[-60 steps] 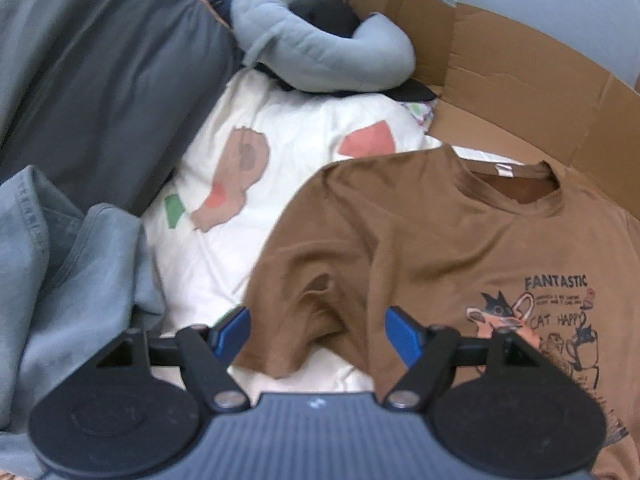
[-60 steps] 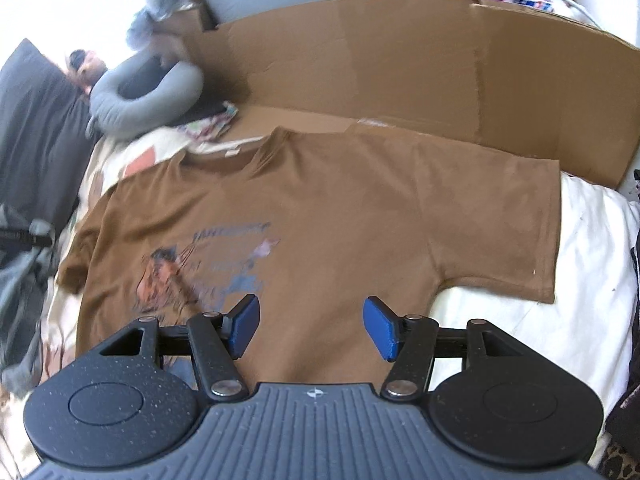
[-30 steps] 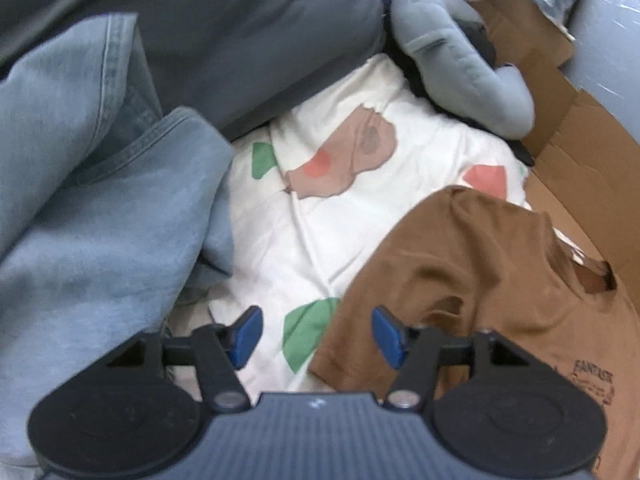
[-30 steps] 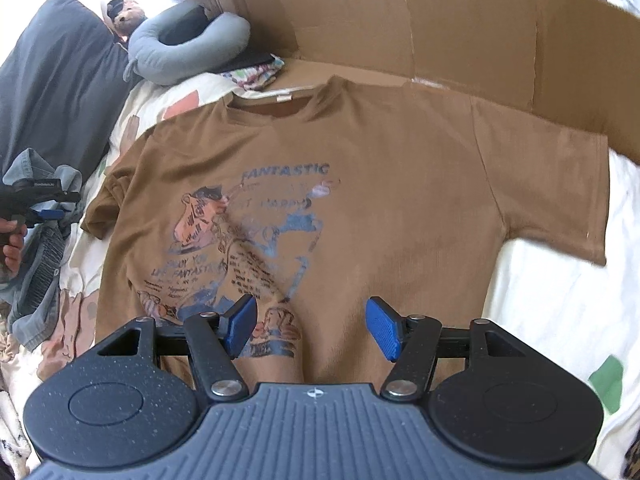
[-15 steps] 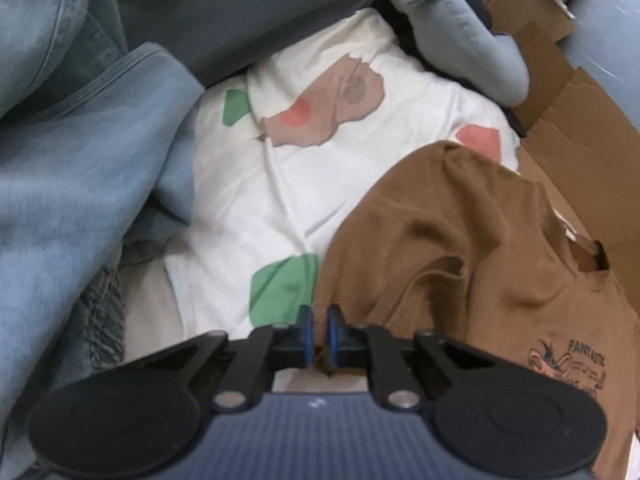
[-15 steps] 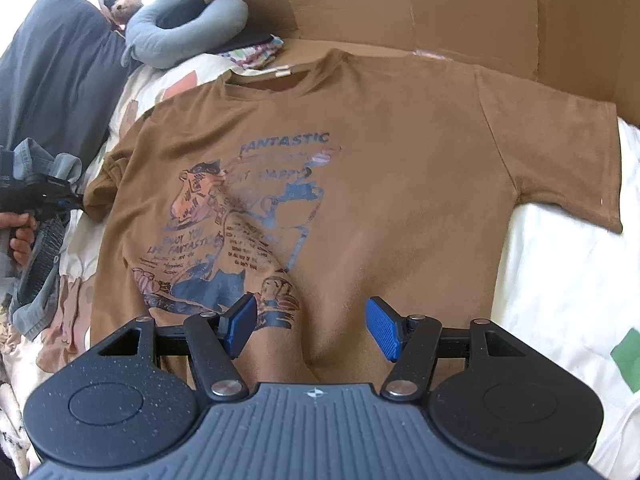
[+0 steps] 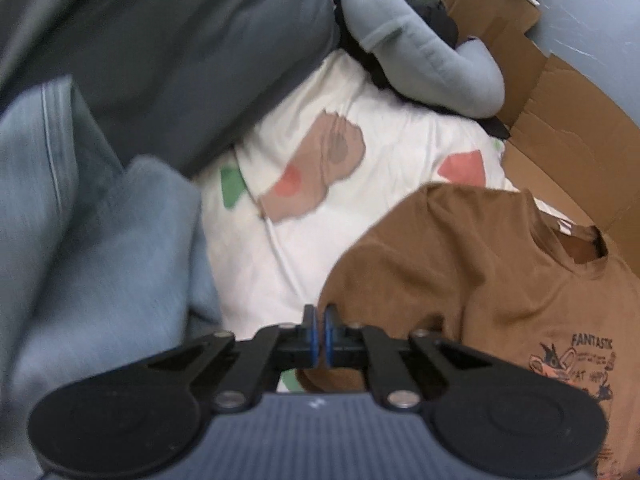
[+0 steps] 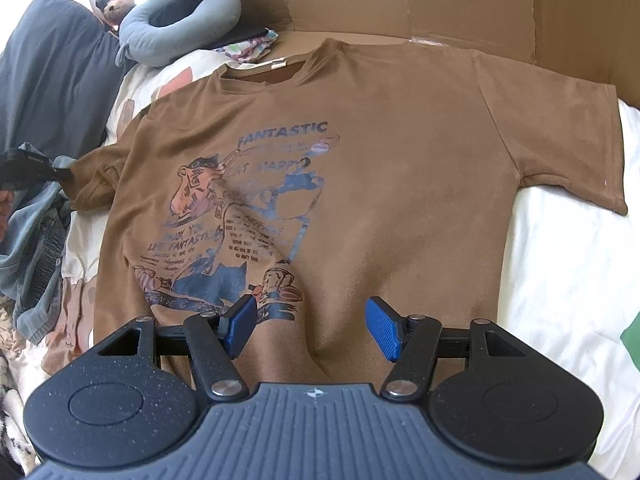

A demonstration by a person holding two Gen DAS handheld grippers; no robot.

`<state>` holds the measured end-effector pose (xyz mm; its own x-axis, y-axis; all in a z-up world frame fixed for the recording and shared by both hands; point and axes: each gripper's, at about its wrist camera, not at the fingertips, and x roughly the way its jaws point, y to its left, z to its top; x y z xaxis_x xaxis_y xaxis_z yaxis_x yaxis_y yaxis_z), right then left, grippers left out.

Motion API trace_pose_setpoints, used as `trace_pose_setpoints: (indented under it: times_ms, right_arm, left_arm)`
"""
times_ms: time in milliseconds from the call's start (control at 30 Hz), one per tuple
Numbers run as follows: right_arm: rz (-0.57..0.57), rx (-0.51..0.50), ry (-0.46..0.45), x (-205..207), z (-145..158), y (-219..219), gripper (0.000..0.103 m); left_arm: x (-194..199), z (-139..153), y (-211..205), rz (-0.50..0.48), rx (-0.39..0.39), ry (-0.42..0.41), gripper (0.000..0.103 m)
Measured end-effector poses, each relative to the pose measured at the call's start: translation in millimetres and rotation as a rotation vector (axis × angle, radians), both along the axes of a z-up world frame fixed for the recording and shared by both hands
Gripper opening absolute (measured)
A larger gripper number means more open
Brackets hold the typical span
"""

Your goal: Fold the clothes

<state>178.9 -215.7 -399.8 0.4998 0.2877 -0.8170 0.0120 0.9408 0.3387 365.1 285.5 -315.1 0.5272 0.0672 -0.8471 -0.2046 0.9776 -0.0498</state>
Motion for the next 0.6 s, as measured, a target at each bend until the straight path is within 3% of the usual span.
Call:
trace_pose_setpoints:
  times_ms: [333,600]
  right_arm:
    - [0.001,0.003,0.053,1,-15,0,0.067]
    - [0.015,-0.013,0.116,-3,-32,3,0.067]
  left_arm:
    - [47,14,-1,-0.063,0.167,0.041,0.003]
    - [78,-13,1,-0.066,0.258,0.127,0.003]
